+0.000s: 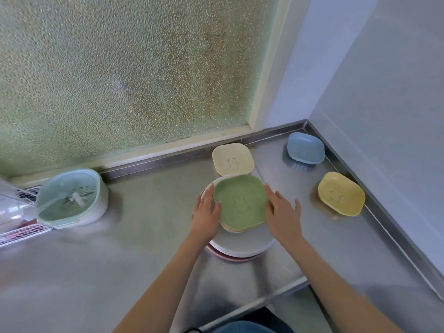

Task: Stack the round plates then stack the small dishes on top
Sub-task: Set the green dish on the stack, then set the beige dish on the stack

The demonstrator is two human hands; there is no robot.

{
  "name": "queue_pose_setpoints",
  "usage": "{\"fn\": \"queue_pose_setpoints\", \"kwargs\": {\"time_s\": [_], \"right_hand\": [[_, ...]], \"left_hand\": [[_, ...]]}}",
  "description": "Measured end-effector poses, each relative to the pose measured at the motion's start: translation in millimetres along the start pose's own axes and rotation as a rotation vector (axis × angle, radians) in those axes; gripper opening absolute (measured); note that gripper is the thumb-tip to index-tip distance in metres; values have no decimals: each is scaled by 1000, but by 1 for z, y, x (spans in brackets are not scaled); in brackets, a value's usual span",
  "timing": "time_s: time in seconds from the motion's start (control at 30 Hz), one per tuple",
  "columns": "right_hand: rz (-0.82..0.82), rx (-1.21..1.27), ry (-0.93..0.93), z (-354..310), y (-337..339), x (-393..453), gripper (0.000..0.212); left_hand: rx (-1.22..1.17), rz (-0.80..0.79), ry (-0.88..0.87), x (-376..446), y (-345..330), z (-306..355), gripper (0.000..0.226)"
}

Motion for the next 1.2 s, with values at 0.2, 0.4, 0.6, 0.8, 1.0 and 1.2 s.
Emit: {"fn": "queue_pose_setpoints", "kwargs": {"time_s": [0.2,0.4,0.6,0.8,1.0,1.2], "right_hand": [[81,210,43,11,17,36,36],[-184,80,213,19,-5,117,49],[-413,-275,356,18,-20,160,53],[-428,-290,479,17,-28,170,28],[-237,-248,414,28,-17,164,16],[-43,26,489,29,29,143,15]], "left_hand": [[-60,47,20,-6,-1,0,59],[-375,198,22,-10,-10,-3,37],[-510,338,82,-13,-17,3,33],[-573,398,163,-20,-22,5,30],[-521,381,201,-29,-19,3,34],[-434,432,155,-25,-21,11,32]]}}
Point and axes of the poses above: each hand's wrist, its own x-axis towards the middle knuckle, its own y-axis out of the back of the hand, z = x × y, the point moved 5 cm from there along x, towards the middle knuckle, and after that the axes turned 8 degrees about -z, right-handed, at the moved point
